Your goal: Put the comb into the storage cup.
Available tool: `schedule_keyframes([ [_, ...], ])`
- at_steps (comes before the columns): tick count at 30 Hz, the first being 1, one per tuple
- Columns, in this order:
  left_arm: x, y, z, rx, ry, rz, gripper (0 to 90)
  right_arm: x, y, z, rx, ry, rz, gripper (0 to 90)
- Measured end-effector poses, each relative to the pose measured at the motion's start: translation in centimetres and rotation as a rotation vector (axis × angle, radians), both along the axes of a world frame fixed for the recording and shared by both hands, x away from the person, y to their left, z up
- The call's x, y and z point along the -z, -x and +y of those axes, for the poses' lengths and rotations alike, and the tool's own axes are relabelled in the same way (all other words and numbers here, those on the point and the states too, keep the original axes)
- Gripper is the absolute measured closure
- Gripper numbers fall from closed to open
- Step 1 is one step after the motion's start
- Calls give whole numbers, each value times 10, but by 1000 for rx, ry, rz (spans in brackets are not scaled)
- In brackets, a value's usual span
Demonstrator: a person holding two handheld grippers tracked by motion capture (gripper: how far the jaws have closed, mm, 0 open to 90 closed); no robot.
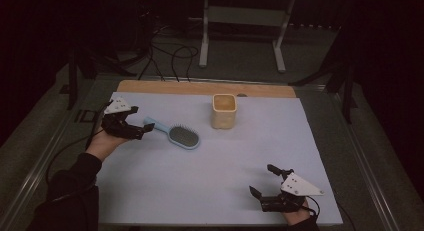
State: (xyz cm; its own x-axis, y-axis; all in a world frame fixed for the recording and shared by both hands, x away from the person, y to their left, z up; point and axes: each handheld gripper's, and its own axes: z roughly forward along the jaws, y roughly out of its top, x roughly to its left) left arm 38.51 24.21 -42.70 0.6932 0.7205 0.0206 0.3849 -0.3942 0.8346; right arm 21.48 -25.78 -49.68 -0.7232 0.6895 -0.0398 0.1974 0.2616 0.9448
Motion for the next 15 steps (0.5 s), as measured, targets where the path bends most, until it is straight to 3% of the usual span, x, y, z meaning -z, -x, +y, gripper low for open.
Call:
schedule_keyframes([
  [3, 5, -7, -1, -30, -4, 12, 148, 0, 0, 0, -2, 1, 0, 81],
  [10, 19, -20, -1, -45, -9, 28, 262, 0, 0, 1, -4, 0, 0, 81],
  [12, 20, -24, -2, -60, -36, 28, 291, 0, 0, 1, -3, -2, 1, 81],
  [15, 22, -31, -2, -76, -34, 52, 370, 0, 0, 1, -4, 3, 2, 81],
])
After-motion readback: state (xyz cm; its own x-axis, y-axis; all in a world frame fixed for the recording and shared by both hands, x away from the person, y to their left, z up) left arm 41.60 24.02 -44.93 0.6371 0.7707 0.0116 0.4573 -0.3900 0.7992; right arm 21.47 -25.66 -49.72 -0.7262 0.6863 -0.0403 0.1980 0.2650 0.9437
